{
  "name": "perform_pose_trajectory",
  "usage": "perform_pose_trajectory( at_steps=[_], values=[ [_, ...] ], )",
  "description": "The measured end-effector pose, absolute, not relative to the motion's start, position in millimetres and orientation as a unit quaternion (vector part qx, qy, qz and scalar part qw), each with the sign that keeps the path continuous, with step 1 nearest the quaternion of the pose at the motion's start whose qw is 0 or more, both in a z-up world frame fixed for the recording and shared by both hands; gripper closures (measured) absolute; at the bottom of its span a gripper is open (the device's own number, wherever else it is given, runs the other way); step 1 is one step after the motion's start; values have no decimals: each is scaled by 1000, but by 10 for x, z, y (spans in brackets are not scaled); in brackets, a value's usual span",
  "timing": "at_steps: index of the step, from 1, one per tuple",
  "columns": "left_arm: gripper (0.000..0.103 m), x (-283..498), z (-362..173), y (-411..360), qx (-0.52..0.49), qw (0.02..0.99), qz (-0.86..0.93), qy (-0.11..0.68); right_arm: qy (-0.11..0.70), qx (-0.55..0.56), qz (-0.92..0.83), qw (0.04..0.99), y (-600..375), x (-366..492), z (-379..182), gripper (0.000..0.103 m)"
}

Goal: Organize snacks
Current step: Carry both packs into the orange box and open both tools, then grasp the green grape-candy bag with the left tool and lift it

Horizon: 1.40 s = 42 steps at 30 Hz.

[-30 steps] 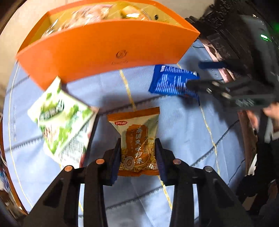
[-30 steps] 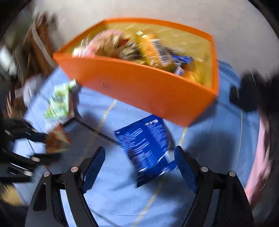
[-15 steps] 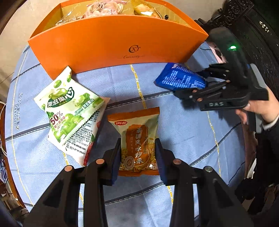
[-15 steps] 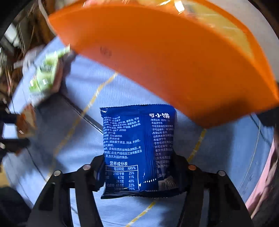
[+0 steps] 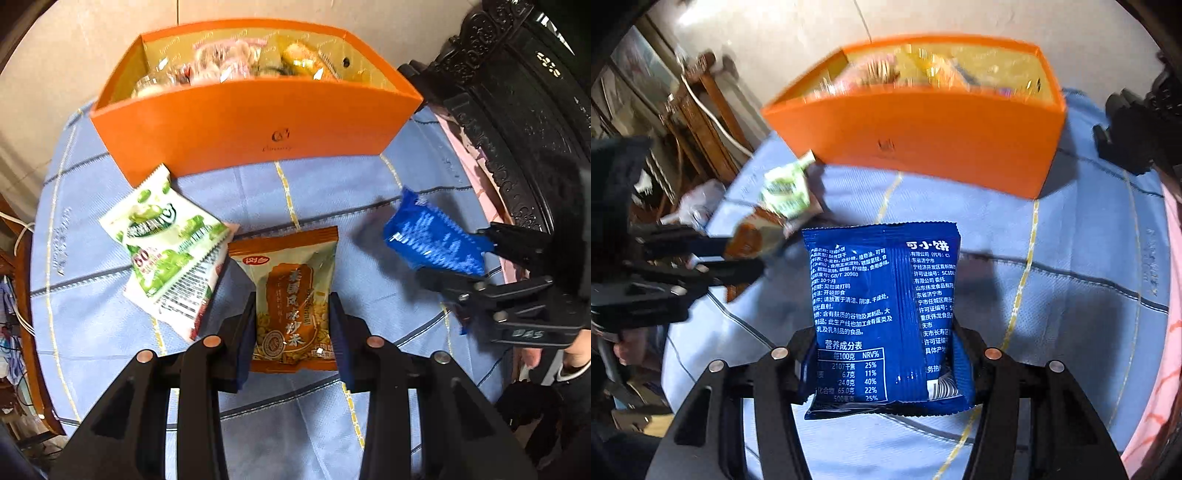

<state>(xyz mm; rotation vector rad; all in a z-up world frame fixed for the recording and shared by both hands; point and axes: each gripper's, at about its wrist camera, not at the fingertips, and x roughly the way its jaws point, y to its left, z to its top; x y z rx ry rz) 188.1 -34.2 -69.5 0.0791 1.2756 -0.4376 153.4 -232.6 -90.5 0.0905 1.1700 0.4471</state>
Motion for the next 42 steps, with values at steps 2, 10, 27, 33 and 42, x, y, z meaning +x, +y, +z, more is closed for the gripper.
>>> perform_pose_trajectory(
  at_steps=[2,10,27,33,42],
  values=[
    [68,1919,-556,-326,37,789,-202,579,529,56,210,820,-2330,1548,-702,46],
    [68,2472,97,-365,38,829,-195,523,464,112,189,858,-2565,2106,-54,46],
    [5,3790,39,-516,-4,843,-128,523,478,216,99,846,-2653,3404,-272,21],
    [5,3653,31,-363,-15,840,-129,526,467,242,124,842,-2672,3085,-300,17],
    [5,3137,-65,39,12,832,-115,543,477,264,138,827,-2626,2525,-384,14]
  ],
)
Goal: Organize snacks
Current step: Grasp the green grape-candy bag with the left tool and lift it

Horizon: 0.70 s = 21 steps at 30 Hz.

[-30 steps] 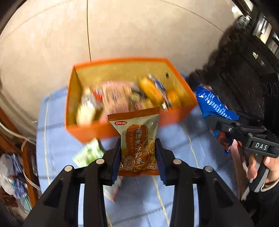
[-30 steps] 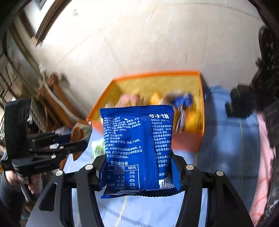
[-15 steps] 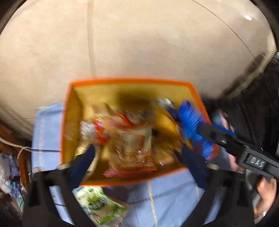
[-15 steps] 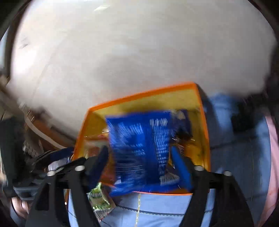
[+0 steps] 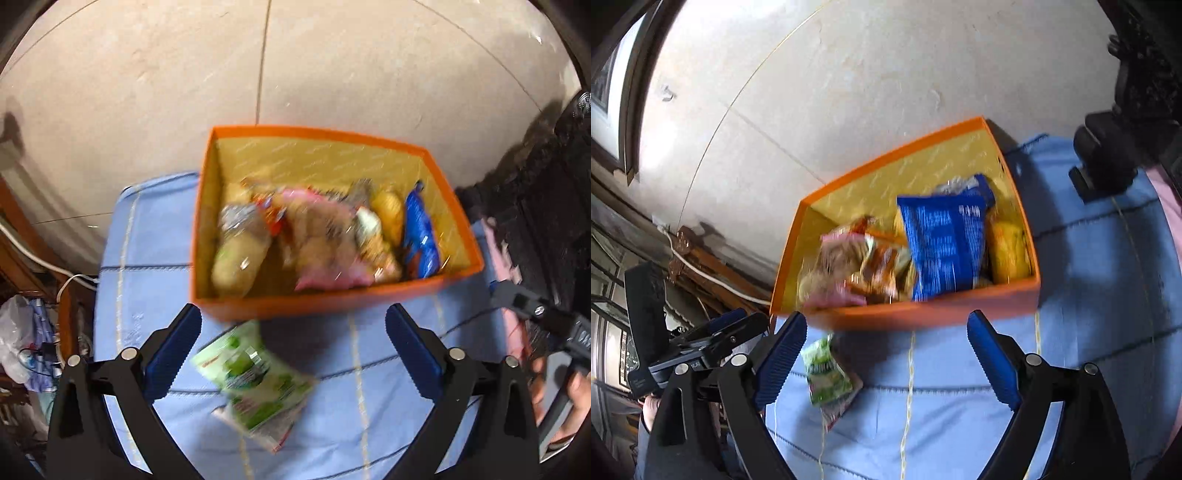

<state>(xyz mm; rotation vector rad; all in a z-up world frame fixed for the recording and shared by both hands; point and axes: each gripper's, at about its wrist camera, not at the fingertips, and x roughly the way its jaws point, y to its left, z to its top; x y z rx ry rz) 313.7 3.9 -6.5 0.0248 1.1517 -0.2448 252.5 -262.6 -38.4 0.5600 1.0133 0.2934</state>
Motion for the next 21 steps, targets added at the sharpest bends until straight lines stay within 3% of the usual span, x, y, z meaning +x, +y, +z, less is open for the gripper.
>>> perform_pose_trajectory(
  at_steps=[10,21],
  values=[
    [5,2694,-862,374,23,787,-78,612,529,224,156,804,-2331,1868,-823,13],
    [5,2937,-1287,394,-94,760,25,642,554,231,164,783,-2346,1625,-1096,13]
  ],
)
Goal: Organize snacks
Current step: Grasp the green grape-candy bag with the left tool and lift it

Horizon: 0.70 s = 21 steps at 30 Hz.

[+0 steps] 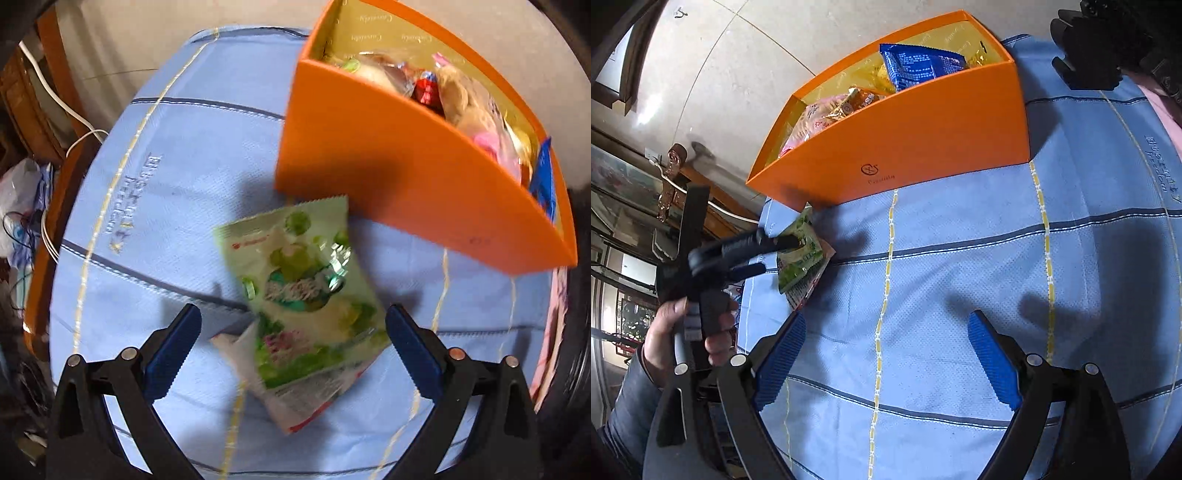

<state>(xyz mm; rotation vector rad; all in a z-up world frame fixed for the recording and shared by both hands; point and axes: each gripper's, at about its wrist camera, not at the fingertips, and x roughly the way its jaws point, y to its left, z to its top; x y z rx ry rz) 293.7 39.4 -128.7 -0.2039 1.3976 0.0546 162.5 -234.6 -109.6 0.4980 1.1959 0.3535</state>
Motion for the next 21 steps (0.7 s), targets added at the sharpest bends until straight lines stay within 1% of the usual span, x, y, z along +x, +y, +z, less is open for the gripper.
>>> perform_pose_trajectory(
  at_steps=[4,8,10,11,12,14,15,16,18,21],
  values=[
    [5,3057,-1425,255,-92,744,36,661,556,228,168,781,-2344,1632,-1119,13],
    [5,3099,-1489,240,-112,744,45,658,554,228,174,782,-2342,1641,-1099,13],
    [6,3122,-1547,231,-95,739,52,665,554,228,174,782,-2352,1642,-1095,13],
    [10,3133,-1582,255,-88,734,56,672,553,229,173,782,-2358,1644,-1089,13],
    [28,3119,-1640,274,-93,727,53,678,552,229,173,783,-2368,1639,-1082,13],
    [36,3092,-1633,314,-106,734,48,670,549,228,174,785,-2367,1628,-1061,13],
    [44,3078,-1617,330,-108,736,47,666,550,226,175,785,-2365,1620,-1055,13],
    [49,3051,-1588,343,-112,738,41,665,550,224,175,785,-2359,1610,-1050,13],
    [57,2986,-1487,380,-113,745,29,657,551,219,175,786,-2332,1589,-1036,13],
    [59,2829,-1331,498,-108,757,13,644,557,211,181,783,-2248,1566,-1040,13]
  ],
)
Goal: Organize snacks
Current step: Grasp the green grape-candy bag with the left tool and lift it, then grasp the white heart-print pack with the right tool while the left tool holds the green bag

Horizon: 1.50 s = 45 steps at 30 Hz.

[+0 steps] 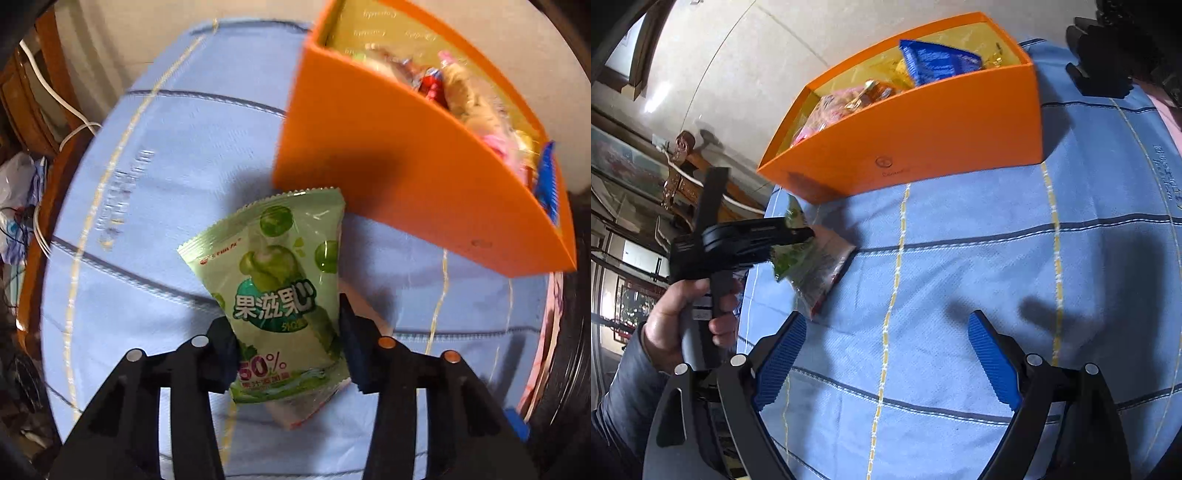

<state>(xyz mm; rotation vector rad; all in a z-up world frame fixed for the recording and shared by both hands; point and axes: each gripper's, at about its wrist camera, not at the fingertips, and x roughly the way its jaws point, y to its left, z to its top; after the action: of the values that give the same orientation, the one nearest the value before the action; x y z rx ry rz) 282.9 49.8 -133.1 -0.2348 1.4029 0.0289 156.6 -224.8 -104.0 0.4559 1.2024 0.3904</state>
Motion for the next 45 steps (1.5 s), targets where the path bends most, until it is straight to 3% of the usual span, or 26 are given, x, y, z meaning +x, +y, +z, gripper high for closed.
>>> perform_pose_trajectory(
  at_steps=[13,26,29,30,32,33,36,45],
  values=[
    [59,1836,-1066,1340,-101,768,65,629,579,84,241,774,-851,2011,-1162,13],
    [57,1651,-1011,1520,-88,779,73,617,578,-163,256,757,129,2217,-1544,15],
    [57,1646,-1009,1448,-80,781,68,616,563,-168,252,769,74,2202,-1594,36],
    [57,1647,-1014,1442,-84,780,66,617,558,-161,247,775,17,2204,-1585,39],
    [57,1647,-1018,1437,-92,778,63,618,568,-109,250,777,-147,2236,-1530,66],
    [57,1650,-1013,1421,-89,779,61,618,572,-91,252,776,-225,2244,-1495,74],
    [57,1657,-989,1370,-86,780,55,617,567,-38,244,786,-523,2181,-1325,79],
    [56,1612,-872,910,-53,785,15,617,544,32,201,814,-1347,1708,-958,79]
  ],
)
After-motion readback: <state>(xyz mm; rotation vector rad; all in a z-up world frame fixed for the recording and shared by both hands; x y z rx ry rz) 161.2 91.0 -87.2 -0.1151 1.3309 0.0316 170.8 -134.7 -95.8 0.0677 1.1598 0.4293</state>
